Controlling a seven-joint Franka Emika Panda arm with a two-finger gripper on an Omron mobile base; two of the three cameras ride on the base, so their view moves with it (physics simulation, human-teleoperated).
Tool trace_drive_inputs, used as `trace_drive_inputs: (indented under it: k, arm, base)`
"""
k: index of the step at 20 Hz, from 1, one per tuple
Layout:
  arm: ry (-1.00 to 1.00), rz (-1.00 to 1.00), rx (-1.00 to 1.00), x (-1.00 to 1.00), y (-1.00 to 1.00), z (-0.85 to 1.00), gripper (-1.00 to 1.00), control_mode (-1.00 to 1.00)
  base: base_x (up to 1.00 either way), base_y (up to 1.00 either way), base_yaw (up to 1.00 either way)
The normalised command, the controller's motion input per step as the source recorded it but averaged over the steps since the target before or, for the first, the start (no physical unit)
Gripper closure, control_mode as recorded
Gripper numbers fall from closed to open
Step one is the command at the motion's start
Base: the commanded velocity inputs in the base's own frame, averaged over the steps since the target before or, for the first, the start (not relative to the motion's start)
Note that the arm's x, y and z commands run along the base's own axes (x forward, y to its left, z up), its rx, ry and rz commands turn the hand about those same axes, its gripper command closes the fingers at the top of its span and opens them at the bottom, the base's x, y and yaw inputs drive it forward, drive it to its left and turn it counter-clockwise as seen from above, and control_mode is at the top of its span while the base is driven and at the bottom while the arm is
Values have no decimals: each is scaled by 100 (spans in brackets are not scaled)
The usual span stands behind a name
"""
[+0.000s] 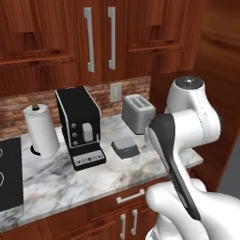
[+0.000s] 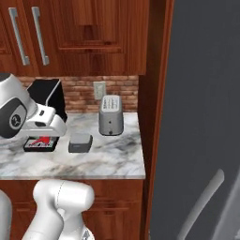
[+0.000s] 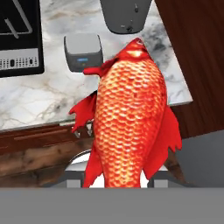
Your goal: Take the fish from the fridge and place it on the digital scale on the counter by the fridge. Wait a few seconds for a reading, then move it to the plate on the dining counter.
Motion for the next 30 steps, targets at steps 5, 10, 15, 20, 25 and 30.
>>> trace_drive_inputs:
  k: [5, 10, 15, 20, 25, 30]
  arm:
    - [0, 0, 0, 0, 0, 0, 100, 100]
    - [0, 2, 4, 8, -1, -37, 100, -100]
    - [-2, 26, 7, 39, -9, -72, 100, -100]
    - [-11, 33, 8, 64, -1, -52, 100, -100]
    - [-1, 14, 8, 87, 0, -37, 100, -100]
    - [1, 0, 3, 81, 5, -30, 100, -100]
  base:
    - [33, 31, -5]
    - [3, 2, 0]
    - [0, 0, 0]
    - [0, 0, 0]
    - [0, 0, 0]
    - [0, 0, 0]
